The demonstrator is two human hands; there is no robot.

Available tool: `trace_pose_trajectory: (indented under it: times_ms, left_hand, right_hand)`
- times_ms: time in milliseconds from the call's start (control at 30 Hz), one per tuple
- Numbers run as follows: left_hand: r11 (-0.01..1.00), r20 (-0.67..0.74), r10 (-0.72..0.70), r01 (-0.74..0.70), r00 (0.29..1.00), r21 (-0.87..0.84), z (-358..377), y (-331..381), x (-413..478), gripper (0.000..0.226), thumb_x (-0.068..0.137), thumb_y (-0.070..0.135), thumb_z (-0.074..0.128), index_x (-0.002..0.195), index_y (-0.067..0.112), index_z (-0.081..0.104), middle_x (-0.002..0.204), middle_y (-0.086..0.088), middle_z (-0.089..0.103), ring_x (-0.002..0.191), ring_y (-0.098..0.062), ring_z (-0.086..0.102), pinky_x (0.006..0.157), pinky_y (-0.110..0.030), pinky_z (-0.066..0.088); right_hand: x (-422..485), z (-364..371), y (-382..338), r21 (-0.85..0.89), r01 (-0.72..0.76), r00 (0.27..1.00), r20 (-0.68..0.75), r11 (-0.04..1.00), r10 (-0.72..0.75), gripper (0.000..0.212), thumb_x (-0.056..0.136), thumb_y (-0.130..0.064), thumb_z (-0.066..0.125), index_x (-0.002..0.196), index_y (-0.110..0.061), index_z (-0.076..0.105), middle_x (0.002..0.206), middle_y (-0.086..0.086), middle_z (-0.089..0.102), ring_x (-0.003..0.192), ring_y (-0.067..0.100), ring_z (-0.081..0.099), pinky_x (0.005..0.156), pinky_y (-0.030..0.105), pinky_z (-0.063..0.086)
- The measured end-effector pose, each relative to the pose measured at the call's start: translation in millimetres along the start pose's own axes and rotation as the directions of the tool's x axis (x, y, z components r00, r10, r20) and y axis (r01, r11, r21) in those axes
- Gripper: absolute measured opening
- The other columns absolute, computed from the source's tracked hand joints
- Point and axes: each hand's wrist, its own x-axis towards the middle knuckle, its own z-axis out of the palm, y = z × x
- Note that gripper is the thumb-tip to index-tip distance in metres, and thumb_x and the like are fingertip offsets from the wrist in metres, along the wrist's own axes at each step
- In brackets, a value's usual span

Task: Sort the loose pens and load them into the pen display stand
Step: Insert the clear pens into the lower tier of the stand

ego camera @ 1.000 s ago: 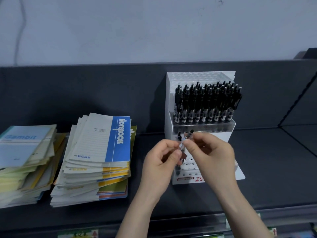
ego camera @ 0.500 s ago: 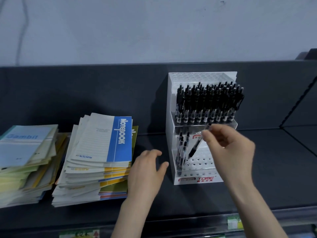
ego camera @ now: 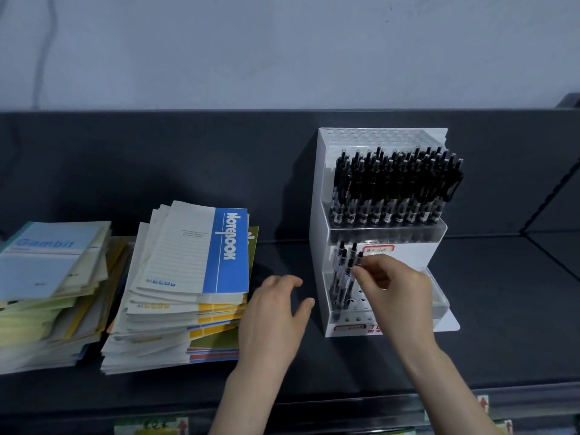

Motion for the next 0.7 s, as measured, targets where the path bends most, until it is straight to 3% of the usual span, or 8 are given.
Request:
trace_pose_trajectory:
  times_ms: [133, 267, 367, 500, 700]
  left_hand:
    - [1.0, 0.016, 0.01, -0.01, 1.0, -0.025, 2.0, -1.0, -3.3, 0.038, 0.092, 0.042, 0.057, 0.129, 0.031, 0.053, 0.125, 0.012, 0.054, 0.112, -0.004, 0.053, 0.089, -0.022, 0.048]
    - [1.0, 0.05, 0.022, -0.022, 0.999, 0.011, 2.3, -5.8, -9.4, 0.04, 0.093, 0.042, 0.056, 0.131, 0.029, 0.052, 0.127, 0.011, 0.054, 0.112, -0.006, 0.053, 0.088, -0.023, 0.049]
    - [0.998, 0.1, 0.034, -0.039, 0.994, 0.051, 1.1, -5.5, -13.3, 0.043, 0.093, 0.043, 0.054, 0.134, 0.028, 0.049, 0.129, 0.01, 0.052, 0.113, -0.008, 0.053, 0.085, -0.022, 0.048]
    - [0.992, 0.136, 0.027, -0.043, 0.99, 0.122, -4.2, 7.5, -22.6, 0.045, 0.093, 0.047, 0.054, 0.133, 0.028, 0.049, 0.129, 0.007, 0.053, 0.111, -0.012, 0.055, 0.079, -0.024, 0.048]
    - [0.983, 0.176, 0.059, -0.088, 0.983, 0.164, -6.6, 57.7, -46.6, 0.033, 0.091, 0.051, 0.053, 0.117, 0.031, 0.057, 0.11, 0.012, 0.058, 0.097, -0.009, 0.058, 0.074, -0.029, 0.051]
  right_hand:
    - [-1.9, -1.6, 1.8, -0.048, -0.003, 0.999, 0.033, 0.999, 0.005, 0.011, 0.079, -0.019, 0.075, 0.09, -0.014, 0.073, 0.073, -0.011, 0.067, 0.063, 0.001, 0.06, 0.064, 0.004, 0.042]
    - [-20.9, -11.4, 1.2, -0.183, -0.051, 0.992, 0.102, 0.982, 0.07, 0.024, 0.085, -0.028, 0.069, 0.108, -0.02, 0.07, 0.097, -0.006, 0.071, 0.085, 0.014, 0.066, 0.071, 0.032, 0.054]
    - [-37.9, -21.1, 3.2, -0.322, -0.084, 0.985, 0.115, 0.943, 0.127, 0.035, 0.086, -0.028, 0.068, 0.119, -0.019, 0.065, 0.115, -0.005, 0.067, 0.106, 0.018, 0.062, 0.073, 0.033, 0.052]
    - [-52.0, -43.0, 12.6, -0.42, -0.122, 0.964, 0.166, 0.899, 0.208, 0.05, 0.089, -0.034, 0.061, 0.136, -0.02, 0.05, 0.137, -0.006, 0.053, 0.128, 0.015, 0.045, 0.091, 0.03, 0.045]
    - [-63.9, -89.8, 40.9, -0.447, -0.092, 0.933, 0.274, 0.89, 0.234, 0.061, 0.088, -0.037, 0.06, 0.142, -0.019, 0.039, 0.141, -0.003, 0.047, 0.131, 0.019, 0.039, 0.103, 0.031, 0.04]
